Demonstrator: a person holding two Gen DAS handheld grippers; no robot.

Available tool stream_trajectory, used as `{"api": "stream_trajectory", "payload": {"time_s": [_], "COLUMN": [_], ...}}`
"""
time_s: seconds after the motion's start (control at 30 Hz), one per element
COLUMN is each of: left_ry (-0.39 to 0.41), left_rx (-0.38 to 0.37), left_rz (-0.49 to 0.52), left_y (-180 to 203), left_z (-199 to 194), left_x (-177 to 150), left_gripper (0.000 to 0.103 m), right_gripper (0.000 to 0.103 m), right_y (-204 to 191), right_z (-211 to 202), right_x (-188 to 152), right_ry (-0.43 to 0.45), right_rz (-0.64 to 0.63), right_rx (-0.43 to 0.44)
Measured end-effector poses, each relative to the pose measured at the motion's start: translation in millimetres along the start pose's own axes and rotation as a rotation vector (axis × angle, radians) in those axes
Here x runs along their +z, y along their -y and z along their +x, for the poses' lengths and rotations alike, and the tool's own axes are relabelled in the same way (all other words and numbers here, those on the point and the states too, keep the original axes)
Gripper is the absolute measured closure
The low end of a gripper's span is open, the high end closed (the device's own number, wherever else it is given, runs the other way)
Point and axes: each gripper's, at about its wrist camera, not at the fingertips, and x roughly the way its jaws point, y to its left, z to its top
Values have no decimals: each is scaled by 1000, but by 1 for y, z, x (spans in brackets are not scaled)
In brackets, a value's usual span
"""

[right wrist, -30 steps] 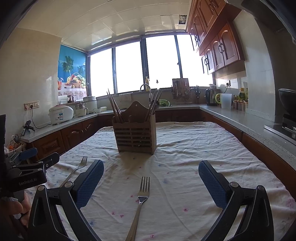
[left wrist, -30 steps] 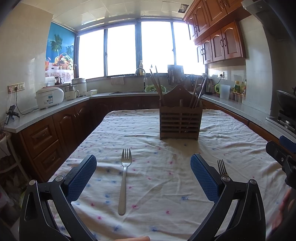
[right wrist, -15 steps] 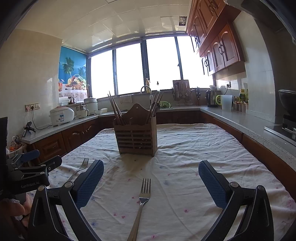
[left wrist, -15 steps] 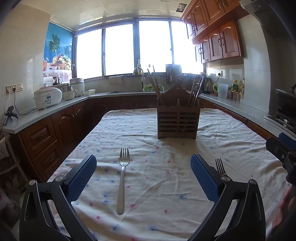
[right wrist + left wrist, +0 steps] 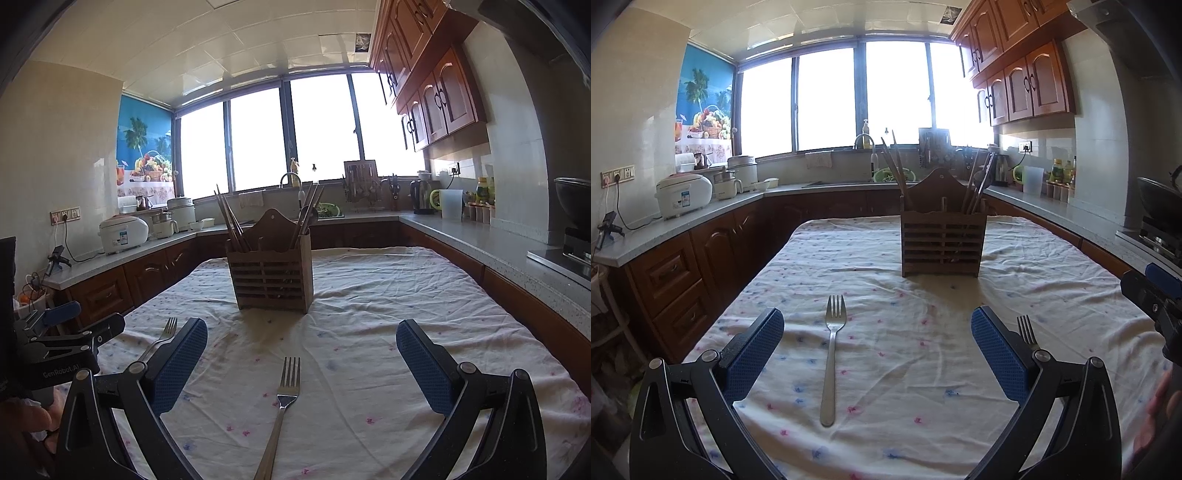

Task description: Organize utensils

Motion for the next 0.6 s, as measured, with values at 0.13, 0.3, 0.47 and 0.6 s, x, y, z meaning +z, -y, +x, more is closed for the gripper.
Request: {"api": "stream_trajectory", "payload": {"time_s": [0.13,0.3,0.47,0.6], "left_ry": [3,2,3,4], "left_rx": [0,1,-2,-4], "left_rz": [1,0,0,-1], "left_y": [0,1,1,1], "left_z": [0,0,0,1], "left_x": [1,1,1,2], "left_gripper": [0,0,0,0], "right_gripper": [0,0,0,0], "right_y": [1,1,2,1], "right_z": [-1,-2,-2,-2], "right_x": [1,2,2,3], "right_ry": [2,2,4,5], "right_rz": [5,4,5,6], "right_rx": [0,0,1,2]}}
